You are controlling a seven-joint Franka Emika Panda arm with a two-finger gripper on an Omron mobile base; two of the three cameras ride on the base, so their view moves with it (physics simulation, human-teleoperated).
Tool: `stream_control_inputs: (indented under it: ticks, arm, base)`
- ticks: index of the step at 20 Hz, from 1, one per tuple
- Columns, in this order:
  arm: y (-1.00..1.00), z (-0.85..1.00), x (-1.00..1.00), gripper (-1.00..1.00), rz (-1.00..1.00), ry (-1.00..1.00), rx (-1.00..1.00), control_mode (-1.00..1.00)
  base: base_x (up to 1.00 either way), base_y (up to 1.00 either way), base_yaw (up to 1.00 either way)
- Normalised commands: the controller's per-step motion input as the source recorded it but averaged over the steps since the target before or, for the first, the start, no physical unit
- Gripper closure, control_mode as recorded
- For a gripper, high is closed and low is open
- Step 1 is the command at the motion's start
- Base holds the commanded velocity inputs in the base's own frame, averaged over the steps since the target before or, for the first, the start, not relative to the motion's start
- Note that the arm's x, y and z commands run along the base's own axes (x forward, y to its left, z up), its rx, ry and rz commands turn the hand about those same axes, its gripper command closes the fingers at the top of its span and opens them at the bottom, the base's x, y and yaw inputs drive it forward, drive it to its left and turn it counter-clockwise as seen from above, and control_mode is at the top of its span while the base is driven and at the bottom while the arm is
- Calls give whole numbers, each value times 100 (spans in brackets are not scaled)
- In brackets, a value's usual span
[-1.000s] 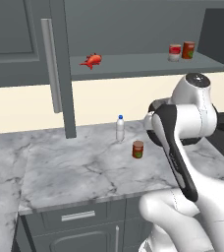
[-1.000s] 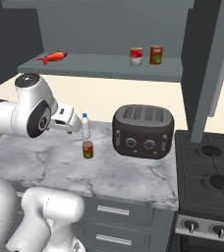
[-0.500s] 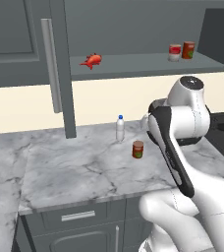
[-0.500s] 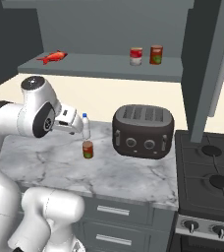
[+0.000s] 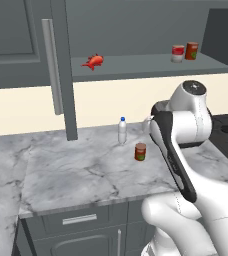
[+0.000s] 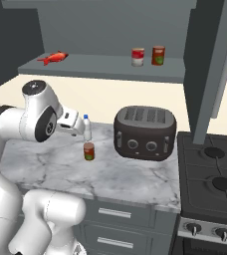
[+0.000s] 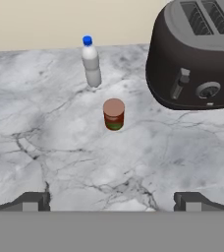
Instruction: Pick the cans from the counter and place them in their designated side in the cabinet.
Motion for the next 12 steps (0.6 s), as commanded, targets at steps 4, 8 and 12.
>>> stream_control_inputs:
  ticks: [4, 8, 12]
  arm:
    - [0, -8, 19, -100, -1, 0, 0, -100]
    - [0, -16, 28, -100, -1, 0, 0, -100]
    - [0, -23, 29, -100, -2, 0, 0, -100]
  base:
    - [0, 0, 0]
    - [0, 0, 0]
    - [0, 0, 0]
